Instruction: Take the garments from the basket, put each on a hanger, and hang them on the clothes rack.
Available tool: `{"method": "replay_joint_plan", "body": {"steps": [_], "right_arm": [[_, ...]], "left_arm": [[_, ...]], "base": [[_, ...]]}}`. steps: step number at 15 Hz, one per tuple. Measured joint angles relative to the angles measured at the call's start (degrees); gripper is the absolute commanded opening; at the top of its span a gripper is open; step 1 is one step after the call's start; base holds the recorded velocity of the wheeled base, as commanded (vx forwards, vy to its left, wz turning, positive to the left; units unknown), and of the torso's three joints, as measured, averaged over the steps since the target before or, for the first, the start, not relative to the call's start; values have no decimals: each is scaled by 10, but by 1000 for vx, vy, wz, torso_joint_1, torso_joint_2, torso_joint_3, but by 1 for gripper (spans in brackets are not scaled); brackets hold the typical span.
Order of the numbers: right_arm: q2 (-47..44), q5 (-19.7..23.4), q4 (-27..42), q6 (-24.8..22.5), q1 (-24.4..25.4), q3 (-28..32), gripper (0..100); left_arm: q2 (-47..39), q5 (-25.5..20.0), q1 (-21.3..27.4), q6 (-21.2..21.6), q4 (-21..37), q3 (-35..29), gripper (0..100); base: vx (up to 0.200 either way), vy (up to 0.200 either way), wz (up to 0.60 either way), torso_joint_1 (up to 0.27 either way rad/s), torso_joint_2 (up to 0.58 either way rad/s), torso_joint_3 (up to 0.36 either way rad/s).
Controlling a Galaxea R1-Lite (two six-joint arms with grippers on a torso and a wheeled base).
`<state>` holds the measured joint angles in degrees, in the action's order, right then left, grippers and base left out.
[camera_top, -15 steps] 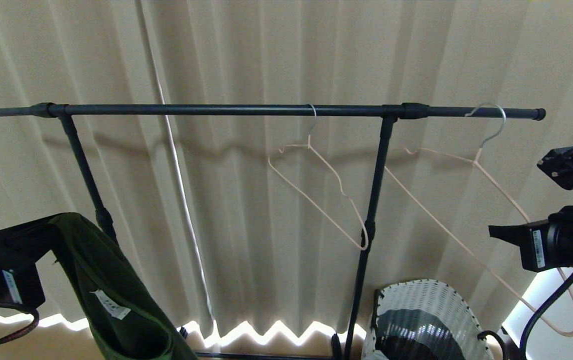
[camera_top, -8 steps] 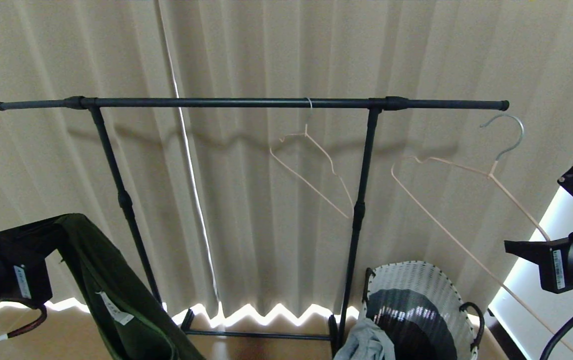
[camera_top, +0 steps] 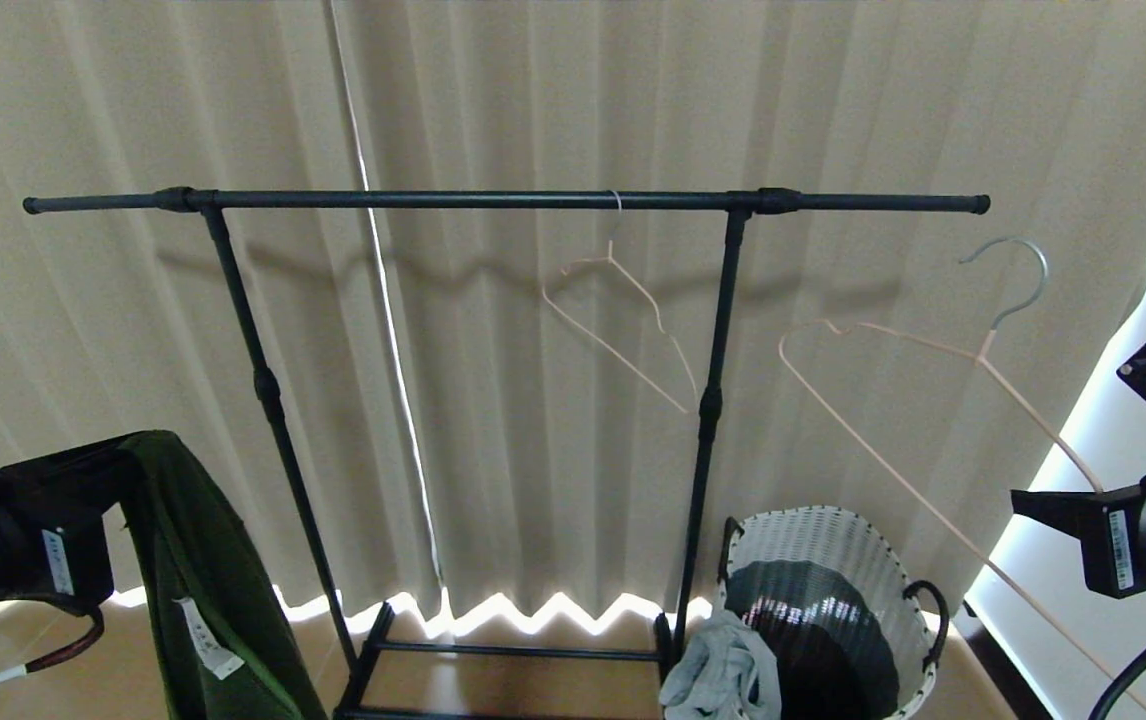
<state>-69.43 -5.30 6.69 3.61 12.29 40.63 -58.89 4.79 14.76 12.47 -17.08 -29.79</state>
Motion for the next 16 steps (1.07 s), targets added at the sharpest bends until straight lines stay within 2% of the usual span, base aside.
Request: {"method": "replay_joint_plan", "body": {"steps": [3,16], "right_arm": [[1,0,0,0,0,-1,0],[0,2,0,0,2,-3,0]], "left_arm": [[0,0,0,1,0,0,0],[-3,-1,0,2,0,0,0]], "base": [[0,0,0,0,0,0],[0,200,0,1,2,2]]}}
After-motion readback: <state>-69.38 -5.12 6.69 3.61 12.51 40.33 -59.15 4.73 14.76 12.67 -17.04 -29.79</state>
